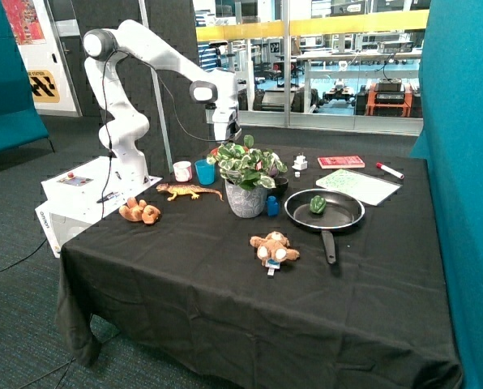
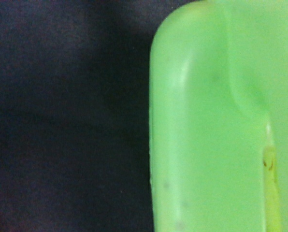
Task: Water the pot plant and put the can on the plate
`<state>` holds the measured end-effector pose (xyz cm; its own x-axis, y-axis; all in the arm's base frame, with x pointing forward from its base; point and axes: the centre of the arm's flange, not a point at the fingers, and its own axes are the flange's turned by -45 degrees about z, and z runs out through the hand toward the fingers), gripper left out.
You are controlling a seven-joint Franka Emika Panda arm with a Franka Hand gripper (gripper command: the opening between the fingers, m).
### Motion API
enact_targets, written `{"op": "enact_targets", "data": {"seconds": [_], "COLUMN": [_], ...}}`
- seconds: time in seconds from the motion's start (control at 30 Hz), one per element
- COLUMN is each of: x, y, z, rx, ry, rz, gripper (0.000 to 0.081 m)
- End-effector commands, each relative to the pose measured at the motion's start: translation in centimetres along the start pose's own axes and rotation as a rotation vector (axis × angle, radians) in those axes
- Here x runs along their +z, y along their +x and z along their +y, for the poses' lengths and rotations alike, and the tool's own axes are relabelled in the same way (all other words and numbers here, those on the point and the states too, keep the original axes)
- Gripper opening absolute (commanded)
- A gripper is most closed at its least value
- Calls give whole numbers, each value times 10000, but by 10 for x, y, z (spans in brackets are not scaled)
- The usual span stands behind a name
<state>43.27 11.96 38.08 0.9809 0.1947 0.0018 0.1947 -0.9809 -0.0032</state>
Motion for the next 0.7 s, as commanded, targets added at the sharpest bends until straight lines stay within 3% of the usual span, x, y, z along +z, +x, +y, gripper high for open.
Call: {"op": "enact_targets", "data": {"seconds": [0.0,0.37,0.47,0.57,0.67], "x": [5,6,5,4,4], "y": [3,8,9,10,11], "z": [-3,-8,-7,-6,-4], "rx": [-99,-142,-83,60,132], "ry": [-32,-32,-32,-32,-32], "rz": [-18,-19,-18,-18,-18], "gripper": [451,401,279,65,8]}}
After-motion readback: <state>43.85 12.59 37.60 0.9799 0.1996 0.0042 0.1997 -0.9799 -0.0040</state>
